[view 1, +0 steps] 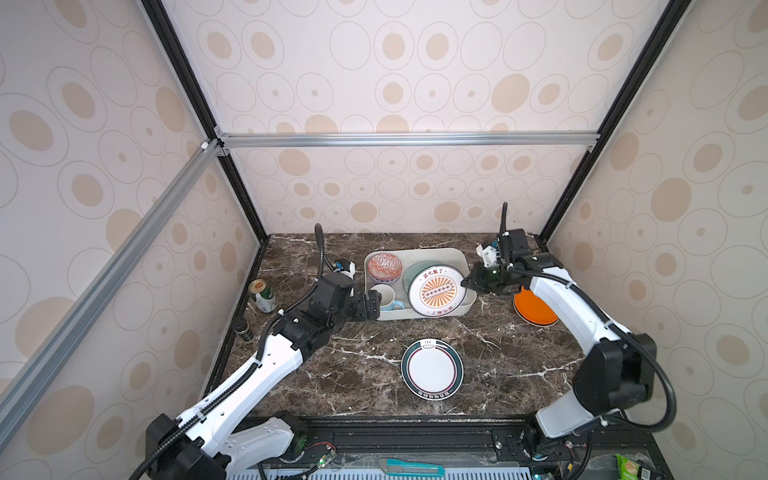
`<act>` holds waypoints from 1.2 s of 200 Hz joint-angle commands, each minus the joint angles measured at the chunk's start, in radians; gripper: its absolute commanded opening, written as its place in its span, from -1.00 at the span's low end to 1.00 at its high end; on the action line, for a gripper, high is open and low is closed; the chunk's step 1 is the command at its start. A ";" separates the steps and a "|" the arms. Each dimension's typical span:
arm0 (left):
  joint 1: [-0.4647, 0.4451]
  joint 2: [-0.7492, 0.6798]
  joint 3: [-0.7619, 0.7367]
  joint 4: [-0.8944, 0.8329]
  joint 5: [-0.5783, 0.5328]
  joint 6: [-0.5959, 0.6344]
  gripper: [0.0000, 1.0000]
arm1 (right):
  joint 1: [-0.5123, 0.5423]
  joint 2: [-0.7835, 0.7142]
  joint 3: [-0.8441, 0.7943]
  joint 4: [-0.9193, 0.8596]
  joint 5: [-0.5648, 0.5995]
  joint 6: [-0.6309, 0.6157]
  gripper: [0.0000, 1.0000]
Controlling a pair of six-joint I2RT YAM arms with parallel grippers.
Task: Place the mixed dishes into the plastic bin
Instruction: 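Carry the sunburst plate over the bin with the right gripper while the left follows, then lower the sunburst plate onto the mint plate and open the right gripper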
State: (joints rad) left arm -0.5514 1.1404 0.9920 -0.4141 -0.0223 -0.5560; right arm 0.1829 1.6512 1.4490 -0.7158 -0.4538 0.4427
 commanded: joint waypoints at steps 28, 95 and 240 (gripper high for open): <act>0.058 0.164 0.074 0.054 0.105 0.069 0.98 | -0.046 0.304 0.255 0.012 -0.051 -0.025 -1.00; 0.108 0.258 0.070 0.121 0.155 0.068 0.98 | -0.049 0.540 0.466 -0.030 -0.063 -0.039 -1.00; 0.114 0.181 -0.026 0.153 0.188 0.037 0.98 | -0.049 0.517 0.399 -0.103 0.010 -0.088 -0.07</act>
State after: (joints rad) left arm -0.4465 1.3518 0.9779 -0.2768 0.1562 -0.5098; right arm 0.1333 2.2070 1.8603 -0.7769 -0.4625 0.3771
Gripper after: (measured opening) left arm 0.990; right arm 0.441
